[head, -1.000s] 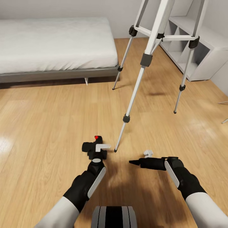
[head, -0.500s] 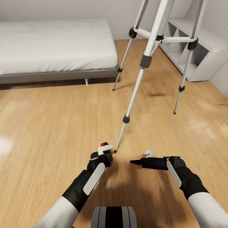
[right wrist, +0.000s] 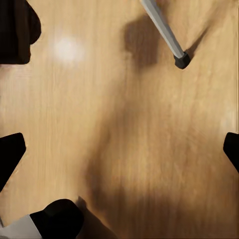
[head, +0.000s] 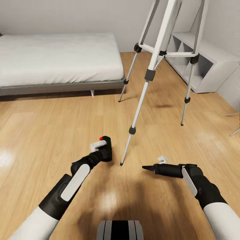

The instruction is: Attach the digital camera to the camera tripod in the bedroom.

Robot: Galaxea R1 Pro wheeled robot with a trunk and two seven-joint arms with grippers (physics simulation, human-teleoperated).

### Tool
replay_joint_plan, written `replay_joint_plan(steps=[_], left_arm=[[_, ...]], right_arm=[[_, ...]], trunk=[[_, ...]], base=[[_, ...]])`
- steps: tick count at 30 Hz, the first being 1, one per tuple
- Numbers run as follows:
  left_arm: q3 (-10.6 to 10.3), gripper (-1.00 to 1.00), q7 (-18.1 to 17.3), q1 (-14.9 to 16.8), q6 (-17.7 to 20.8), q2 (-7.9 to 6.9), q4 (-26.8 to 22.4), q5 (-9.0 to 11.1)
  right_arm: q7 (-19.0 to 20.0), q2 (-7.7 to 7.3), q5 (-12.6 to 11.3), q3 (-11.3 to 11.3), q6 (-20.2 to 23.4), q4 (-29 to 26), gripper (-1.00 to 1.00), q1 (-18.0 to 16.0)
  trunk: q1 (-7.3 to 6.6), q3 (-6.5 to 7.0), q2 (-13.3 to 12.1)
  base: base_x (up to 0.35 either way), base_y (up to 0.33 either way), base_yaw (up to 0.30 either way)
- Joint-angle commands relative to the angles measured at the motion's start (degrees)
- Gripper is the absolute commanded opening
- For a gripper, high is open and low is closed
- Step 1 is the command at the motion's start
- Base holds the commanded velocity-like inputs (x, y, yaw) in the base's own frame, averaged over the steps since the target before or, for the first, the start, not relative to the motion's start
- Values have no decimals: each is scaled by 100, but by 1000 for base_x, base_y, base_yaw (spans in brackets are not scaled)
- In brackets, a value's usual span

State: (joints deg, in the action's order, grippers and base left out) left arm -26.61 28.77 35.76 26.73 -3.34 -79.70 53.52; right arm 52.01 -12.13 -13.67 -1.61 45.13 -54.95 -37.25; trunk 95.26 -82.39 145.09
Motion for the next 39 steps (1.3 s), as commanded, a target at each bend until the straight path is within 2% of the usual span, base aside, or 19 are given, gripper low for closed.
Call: replay_joint_plan(steps=[1, 2, 5, 6, 9, 10, 11, 12, 13, 14, 17, 21, 25, 39], left_arm=[[-15, -100, -90, 4, 13, -159, -162, 282], [-17, -100, -383, 3, 7, -454, -338, 687], [-21, -100, -923, 2, -20, -876, -458, 1276], [-22, -100, -1346, 1, -35, -1113, -469, 1642], [-21, -100, -2060, -6, -48, -1394, -448, 2084], [-21, -100, -2567, -18, -53, -1555, -428, 2285], [-21, -100, -2820, -23, -55, -1634, -415, 2359], [-22, -100, -3285, -30, -61, -1781, -381, 2469], [-23, -100, -3493, -33, -63, -1845, -354, 2508], [-24, -100, -3863, -36, -66, -1942, -277, 2567], [-22, -100, -4401, -40, -65, -2058, -67, 2643], [-21, -100, -4723, -42, -63, -2123, 84, 2668], [-20, -100, -4858, -43, -62, -2132, 143, 2674], [-19, -100, -4811, -43, -62, -2104, 172, 2648]], right_arm=[[62, -33, -25, 33, 34, -3, 100, -2], [194, -93, -24, 93, 54, -5, 100, -2], [370, -181, -23, 148, 118, -6, 100, -2], [455, -226, -22, 168, 171, -6, 100, -2], [530, -270, -22, 186, 242, -7, 100, -2], [558, -287, -20, 193, 274, -7, 100, -2], [569, -293, -18, 195, 285, -7, 100, -2], [583, -301, -16, 199, 301, -7, 100, -2], [588, -304, -16, 198, 307, -7, 100, -2], [596, -309, -14, 198, 315, -7, 100, -2], [604, -311, 0, 197, 324, -7, 100, -2], [607, -310, 21, 196, 328, -7, 100, -2], [609, -303, -4, 210, 333, -7, 100, -2], [601, -299, 20, 207, 339, -7, 100, -2]], trunk=[[-2, 18, 0], [-5, 40, -2], [-13, 107, -6], [-15, 129, -7], [-23, 195, -11], [-26, 218, -12], [-28, 240, -14], [-31, 262, -15], [-33, 284, -16], [-36, 306, -18], [-44, 373, -22], [-54, 461, -27], [-64, 550, -32], [-100, 860, -51]], base=[[0, 0, 0], [0, 0, 0], [0, 0, 0], [0, 0, 0], [0, 0, 0], [0, 0, 0], [0, 0, 0], [0, 0, 0], [0, 0, 0], [0, 0, 0], [0, 0, 0], [0, 0, 0], [0, 0, 0], [0, 0, 0]])
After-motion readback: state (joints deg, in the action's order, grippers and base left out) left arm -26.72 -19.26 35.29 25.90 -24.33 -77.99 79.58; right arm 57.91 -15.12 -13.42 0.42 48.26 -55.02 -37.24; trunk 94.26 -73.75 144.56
